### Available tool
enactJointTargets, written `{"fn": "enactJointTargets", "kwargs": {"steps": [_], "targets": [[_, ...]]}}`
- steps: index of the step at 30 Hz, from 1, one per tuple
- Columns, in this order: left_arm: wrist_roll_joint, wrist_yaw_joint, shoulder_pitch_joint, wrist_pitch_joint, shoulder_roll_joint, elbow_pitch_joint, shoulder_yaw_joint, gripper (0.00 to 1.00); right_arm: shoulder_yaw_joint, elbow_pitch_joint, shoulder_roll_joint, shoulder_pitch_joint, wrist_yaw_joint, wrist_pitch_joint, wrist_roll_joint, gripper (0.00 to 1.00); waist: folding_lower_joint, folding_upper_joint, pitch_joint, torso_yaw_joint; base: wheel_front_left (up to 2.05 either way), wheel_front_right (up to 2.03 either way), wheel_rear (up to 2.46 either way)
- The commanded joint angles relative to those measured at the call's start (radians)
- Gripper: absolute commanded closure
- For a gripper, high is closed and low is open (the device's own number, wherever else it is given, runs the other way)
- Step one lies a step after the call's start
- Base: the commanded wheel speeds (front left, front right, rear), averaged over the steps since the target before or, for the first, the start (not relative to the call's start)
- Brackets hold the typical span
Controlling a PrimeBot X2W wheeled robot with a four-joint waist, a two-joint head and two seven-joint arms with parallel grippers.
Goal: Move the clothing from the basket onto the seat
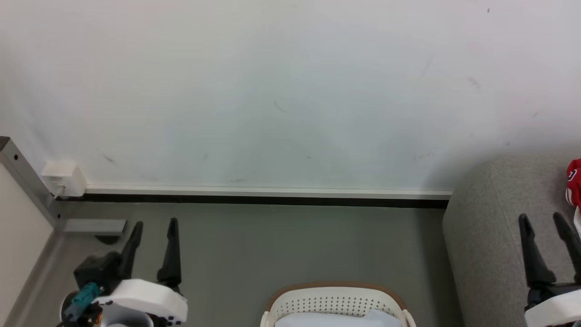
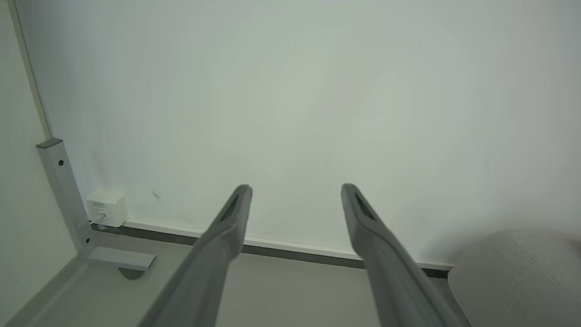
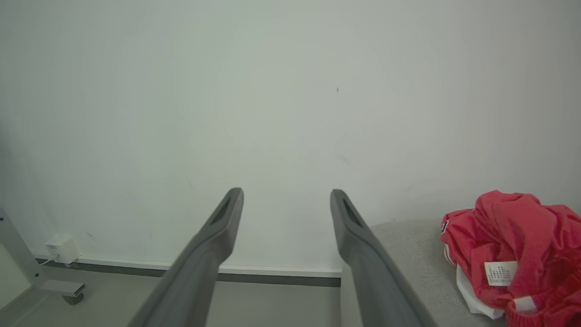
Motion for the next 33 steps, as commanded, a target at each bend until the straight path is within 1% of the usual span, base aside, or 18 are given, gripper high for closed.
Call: {"fn": "enactJointTargets", "kwargs": {"steps": [1,4,8,10,13,19,25,33], "targets": [[0.031,0.007,0.028,0.0,-0.012,-0.016,0.018,0.0,0.016,0.017,0.01,0.021,-0.002,-0.029,-0.013,0.0,0.0002,0.0,-0.001,0.002,0.0,0.0,0.0],[0.062,-0.004,0.082,0.0,-0.036,-0.036,0.066,0.0,0.067,0.036,0.026,0.031,-0.002,-0.08,-0.011,0.0,0.0002,0.0,-0.003,-0.001,0.0,0.0,0.0],[0.115,-0.047,0.134,0.0,-0.078,-0.047,0.113,0.0,0.092,0.083,0.054,0.059,-0.002,-0.113,-0.038,0.0,0.0002,0.0,-0.004,0.001,0.0,0.0,0.0],[0.144,-0.07,0.151,0.0,-0.096,-0.045,0.135,0.0,0.093,0.101,0.068,0.07,-0.002,-0.118,-0.054,0.0,0.0002,0.0,-0.005,0.002,0.0,0.0,0.0],[0.175,-0.107,0.164,0.0,-0.124,-0.031,0.165,0.0,0.074,0.093,0.096,0.081,-0.002,-0.12,-0.071,0.0,0.0002,0.0,-0.005,-0.004,0.0,0.0,0.0],[0.225,-0.162,0.165,0.0,-0.167,-0.008,0.215,0.0,0.057,0.077,0.127,0.089,-0.002,-0.119,-0.104,0.0,0.0002,0.0,-0.004,-0.02,0.0,0.0,0.0],[0.266,-0.193,0.145,0.0,-0.192,0.005,0.247,0.0,0.05,0.073,0.136,0.089,-0.002,-0.119,-0.113,0.0,0.0002,0.0,-0.002,-0.027,0.0,0.0,0.0],[0.284,-0.216,0.141,0.0,-0.208,0.026,0.271,0.0,0.043,0.073,0.141,0.085,-0.002,-0.119,-0.112,0.0,0.0002,0.0,-0.003,-0.035,0.0,0.0,0.0]]}}
